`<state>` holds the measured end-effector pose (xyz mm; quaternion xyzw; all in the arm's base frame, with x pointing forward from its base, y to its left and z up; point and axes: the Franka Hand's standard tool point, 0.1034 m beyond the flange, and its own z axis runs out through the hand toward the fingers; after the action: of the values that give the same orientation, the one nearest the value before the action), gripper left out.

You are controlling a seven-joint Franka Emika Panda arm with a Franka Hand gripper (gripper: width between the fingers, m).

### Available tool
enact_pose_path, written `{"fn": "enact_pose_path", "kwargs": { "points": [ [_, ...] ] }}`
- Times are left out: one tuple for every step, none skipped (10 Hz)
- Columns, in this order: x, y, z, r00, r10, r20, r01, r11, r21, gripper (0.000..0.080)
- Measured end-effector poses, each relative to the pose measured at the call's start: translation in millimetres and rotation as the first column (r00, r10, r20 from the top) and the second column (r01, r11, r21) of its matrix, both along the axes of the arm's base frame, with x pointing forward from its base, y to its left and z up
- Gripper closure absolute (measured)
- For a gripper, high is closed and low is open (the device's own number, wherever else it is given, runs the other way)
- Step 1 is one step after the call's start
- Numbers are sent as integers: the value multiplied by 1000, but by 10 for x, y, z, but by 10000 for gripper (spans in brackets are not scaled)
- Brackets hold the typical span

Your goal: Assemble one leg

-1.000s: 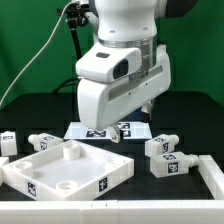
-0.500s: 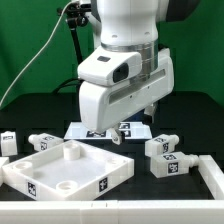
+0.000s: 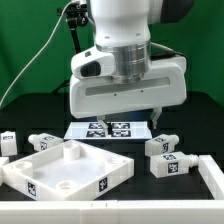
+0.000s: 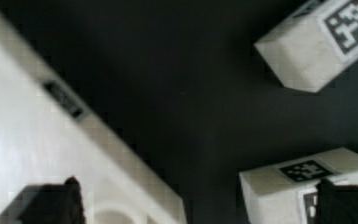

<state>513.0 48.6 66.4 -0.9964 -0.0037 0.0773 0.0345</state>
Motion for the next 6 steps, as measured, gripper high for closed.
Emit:
{"fn": "enact_pose_path", "kwargs": {
  "points": [
    [-3, 29, -7, 998, -67, -7, 67, 998, 3, 150],
    [-1, 34, -6, 993, -120, -10, 120, 993, -2, 150],
    [-3, 42, -7, 986, -165, -14, 165, 986, -7, 150],
    [-5, 59, -8, 970, -243, -20, 242, 970, -17, 150],
    [-11, 63, -20, 944, -329, -32, 329, 944, -17, 150],
    [-23, 25, -56, 884, -464, -57, 464, 886, -16, 150]
  ]
}}
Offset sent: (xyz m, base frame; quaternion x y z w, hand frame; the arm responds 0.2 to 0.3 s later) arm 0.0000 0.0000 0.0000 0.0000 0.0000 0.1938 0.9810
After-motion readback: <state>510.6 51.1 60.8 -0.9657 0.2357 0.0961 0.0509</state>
